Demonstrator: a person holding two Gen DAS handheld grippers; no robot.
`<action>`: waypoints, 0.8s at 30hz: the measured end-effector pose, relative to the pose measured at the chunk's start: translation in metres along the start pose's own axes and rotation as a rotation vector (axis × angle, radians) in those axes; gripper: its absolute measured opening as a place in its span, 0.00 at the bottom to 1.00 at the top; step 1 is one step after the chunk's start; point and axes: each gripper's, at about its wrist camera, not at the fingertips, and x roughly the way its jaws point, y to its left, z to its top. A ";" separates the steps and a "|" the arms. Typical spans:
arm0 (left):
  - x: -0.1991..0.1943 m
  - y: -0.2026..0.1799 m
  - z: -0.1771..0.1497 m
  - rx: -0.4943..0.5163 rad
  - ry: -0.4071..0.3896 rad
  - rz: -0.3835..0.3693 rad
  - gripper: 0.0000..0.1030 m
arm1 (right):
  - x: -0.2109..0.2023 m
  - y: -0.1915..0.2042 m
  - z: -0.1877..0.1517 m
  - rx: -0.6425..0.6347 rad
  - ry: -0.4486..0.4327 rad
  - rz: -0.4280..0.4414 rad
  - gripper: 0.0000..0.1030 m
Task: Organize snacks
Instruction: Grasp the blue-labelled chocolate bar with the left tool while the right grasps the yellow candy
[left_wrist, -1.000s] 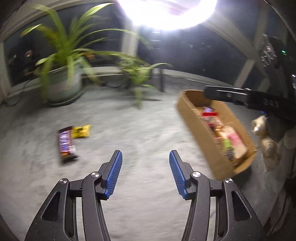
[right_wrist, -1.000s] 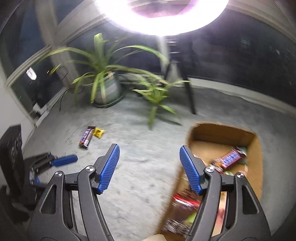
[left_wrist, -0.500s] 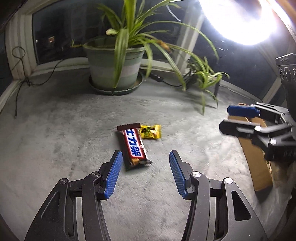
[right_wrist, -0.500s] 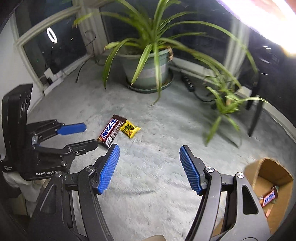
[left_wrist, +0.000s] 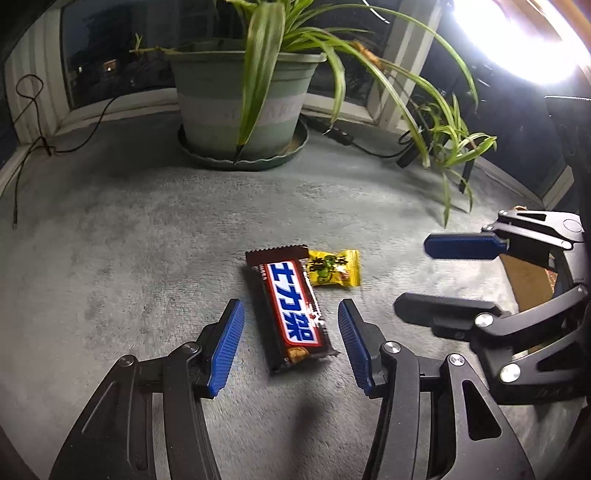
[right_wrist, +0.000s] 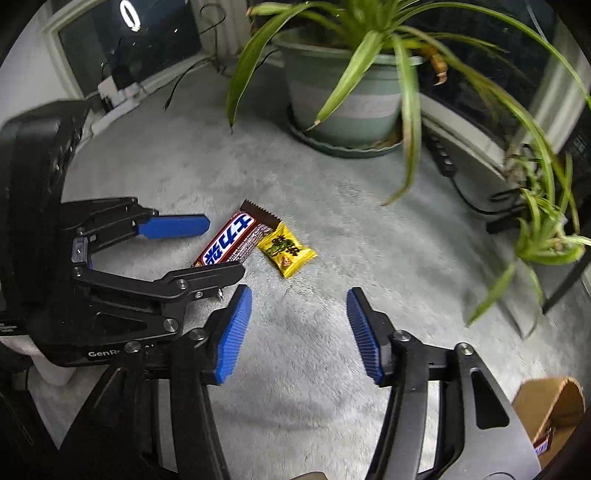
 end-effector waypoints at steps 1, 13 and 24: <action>0.001 0.000 0.000 -0.003 0.002 0.005 0.49 | 0.003 0.001 0.001 -0.009 0.005 0.000 0.49; 0.002 0.016 -0.002 -0.023 0.006 0.062 0.26 | 0.025 0.015 0.010 -0.108 0.024 -0.014 0.47; -0.013 0.044 -0.016 -0.079 0.006 0.079 0.26 | 0.038 0.024 0.015 -0.168 0.005 -0.034 0.47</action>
